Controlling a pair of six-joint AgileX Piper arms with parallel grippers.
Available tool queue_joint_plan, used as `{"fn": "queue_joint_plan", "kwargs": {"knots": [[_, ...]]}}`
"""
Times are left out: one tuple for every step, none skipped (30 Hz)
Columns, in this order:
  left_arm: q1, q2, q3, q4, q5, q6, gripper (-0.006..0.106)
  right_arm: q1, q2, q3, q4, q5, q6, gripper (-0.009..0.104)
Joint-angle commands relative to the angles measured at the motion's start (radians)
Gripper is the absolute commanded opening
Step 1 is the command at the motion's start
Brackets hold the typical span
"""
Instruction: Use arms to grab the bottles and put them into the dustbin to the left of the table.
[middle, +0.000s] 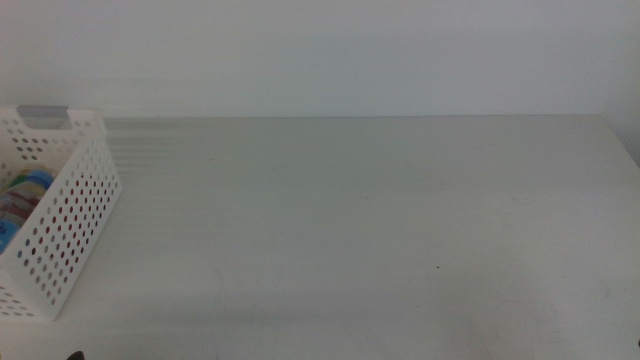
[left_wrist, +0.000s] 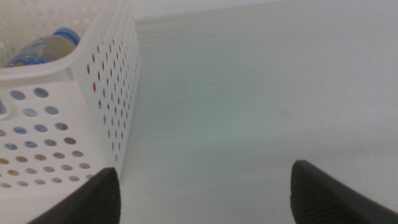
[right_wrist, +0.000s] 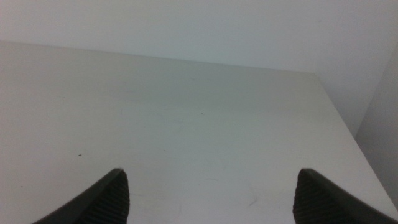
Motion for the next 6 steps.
{"fn": "queue_joint_plan", "kwargs": {"knots": [[-0.001, -0.016, 0.006, -0.012, -0.07, -0.015, 0.09, -0.006, -0.027, -0.008, -0.006, -0.067, -0.014, 0.078], [-0.001, -0.016, 0.006, -0.012, -0.07, -0.015, 0.09, -0.006, -0.027, -0.008, -0.006, -0.061, -0.014, 0.078], [-0.001, -0.016, 0.006, -0.012, -0.07, -0.015, 0.09, -0.006, -0.027, -0.008, -0.006, -0.061, -0.014, 0.078], [-0.001, -0.014, 0.006, -0.011, -0.071, -0.015, 0.09, -0.006, -0.027, -0.008, -0.006, -0.058, -0.014, 0.078], [-0.001, -0.014, 0.006, -0.011, -0.071, -0.015, 0.09, -0.005, -0.027, -0.008, -0.006, -0.058, -0.014, 0.078], [-0.001, -0.014, 0.006, -0.011, -0.071, -0.015, 0.09, -0.005, -0.027, -0.008, -0.006, -0.058, -0.014, 0.078]]}}
